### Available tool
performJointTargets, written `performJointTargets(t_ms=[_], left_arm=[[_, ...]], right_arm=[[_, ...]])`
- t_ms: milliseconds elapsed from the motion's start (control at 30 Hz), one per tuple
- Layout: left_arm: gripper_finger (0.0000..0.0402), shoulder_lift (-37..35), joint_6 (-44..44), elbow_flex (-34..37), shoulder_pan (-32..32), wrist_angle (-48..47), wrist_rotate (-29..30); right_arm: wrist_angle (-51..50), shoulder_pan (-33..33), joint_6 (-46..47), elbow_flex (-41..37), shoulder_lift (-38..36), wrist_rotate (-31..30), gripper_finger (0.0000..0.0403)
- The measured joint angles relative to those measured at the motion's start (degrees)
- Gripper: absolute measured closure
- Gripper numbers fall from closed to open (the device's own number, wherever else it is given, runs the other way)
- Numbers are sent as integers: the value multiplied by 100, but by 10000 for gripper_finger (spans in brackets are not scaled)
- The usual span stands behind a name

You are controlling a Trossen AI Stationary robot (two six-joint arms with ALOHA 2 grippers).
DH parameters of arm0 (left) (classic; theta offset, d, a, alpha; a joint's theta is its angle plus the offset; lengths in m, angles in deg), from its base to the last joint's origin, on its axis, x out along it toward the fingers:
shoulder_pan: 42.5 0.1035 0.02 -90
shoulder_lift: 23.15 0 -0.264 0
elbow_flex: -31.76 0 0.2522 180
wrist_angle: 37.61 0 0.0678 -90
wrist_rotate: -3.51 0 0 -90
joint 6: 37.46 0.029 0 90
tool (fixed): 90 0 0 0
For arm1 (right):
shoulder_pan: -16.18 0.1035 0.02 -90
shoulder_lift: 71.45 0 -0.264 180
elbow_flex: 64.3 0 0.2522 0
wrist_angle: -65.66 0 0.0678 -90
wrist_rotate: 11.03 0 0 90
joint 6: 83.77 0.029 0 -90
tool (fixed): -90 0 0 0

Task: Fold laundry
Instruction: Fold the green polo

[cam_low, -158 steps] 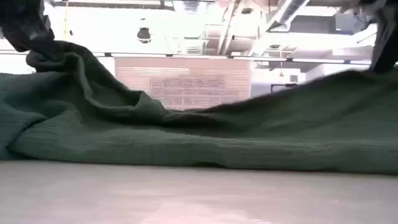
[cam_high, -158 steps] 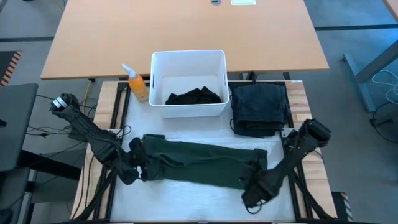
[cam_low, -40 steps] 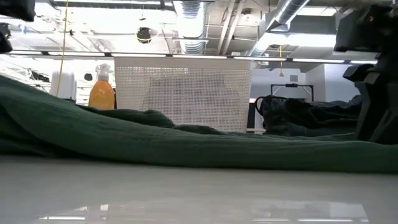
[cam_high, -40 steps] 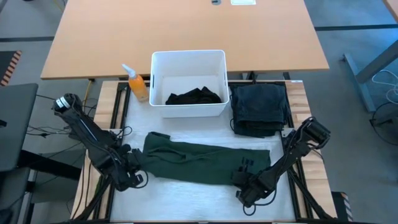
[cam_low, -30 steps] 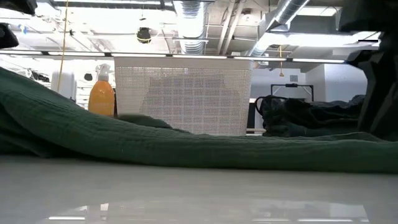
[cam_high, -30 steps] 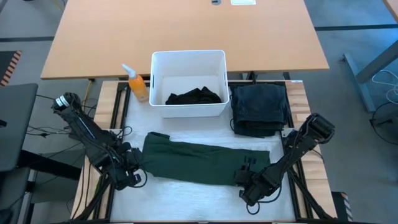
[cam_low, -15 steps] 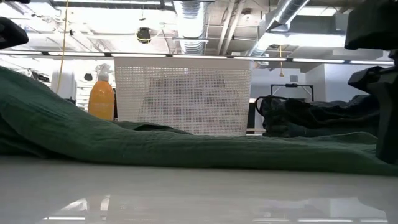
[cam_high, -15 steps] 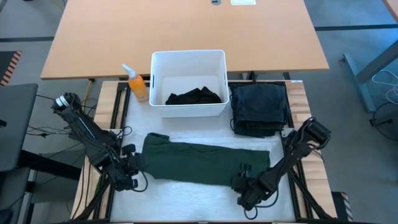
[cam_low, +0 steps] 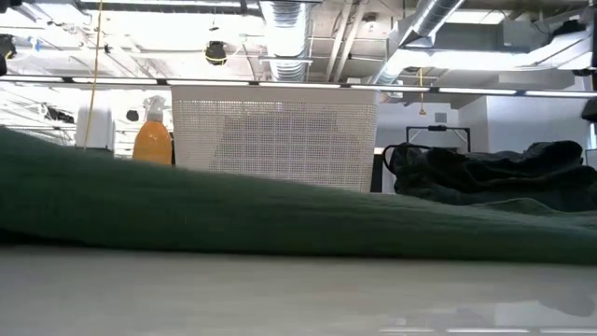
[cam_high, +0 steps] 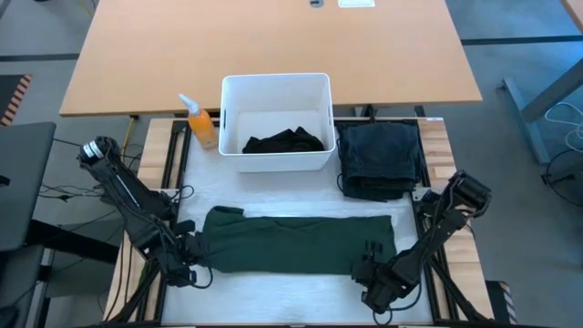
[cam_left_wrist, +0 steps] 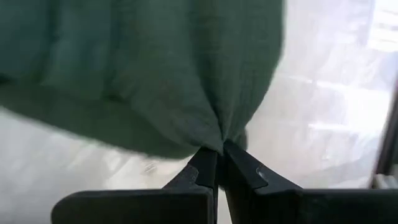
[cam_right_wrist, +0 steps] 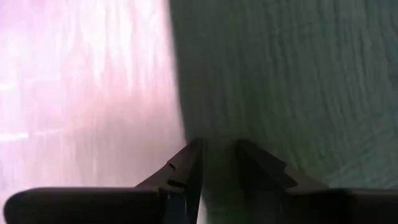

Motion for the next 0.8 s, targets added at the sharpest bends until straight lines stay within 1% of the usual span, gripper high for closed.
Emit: performJointTargets(t_ms=[133, 233, 333, 433, 500, 567, 667, 700, 733, 767, 800], left_arm=[[401, 320, 173, 0, 2, 1008, -117], [391, 608, 363, 0, 2, 1705, -489], [368, 827, 69, -22, 17, 1606, -952], [338, 903, -439, -22, 24, 1050, -1472], [319, 903, -781, -22, 24, 706, -1704], [302, 888, -962, -22, 24, 543, -1881], [282, 761, -860, -22, 42, 486, -2218], [277, 679, -791, -22, 48, 494, -2241], [274, 562, -752, -22, 55, 495, -2157], [272, 420, -724, -22, 63, 487, -1947], [271, 265, -681, -23, 66, 485, -1614]], right_arm=[[54, 21, 96, 19, -33, -35, 276], [48, -15, 235, 35, -291, -119, 276], [32, 3, 280, 44, -673, -413, 276], [-194, 114, 537, 44, -1086, -587, 276], [-398, 173, 1188, -61, -1364, -626, 276], [-723, 248, 2150, -285, -1630, -660, 276], [-1109, 350, 3520, -708, -1980, -684, 274], [-1133, 381, 3918, -858, -2086, -686, 272], [-1116, 403, 4265, -1015, -2183, -693, 267], [-1116, 422, 4564, -1167, -2288, -690, 262], [-1118, 424, 4816, -1278, -2375, -682, 255]])
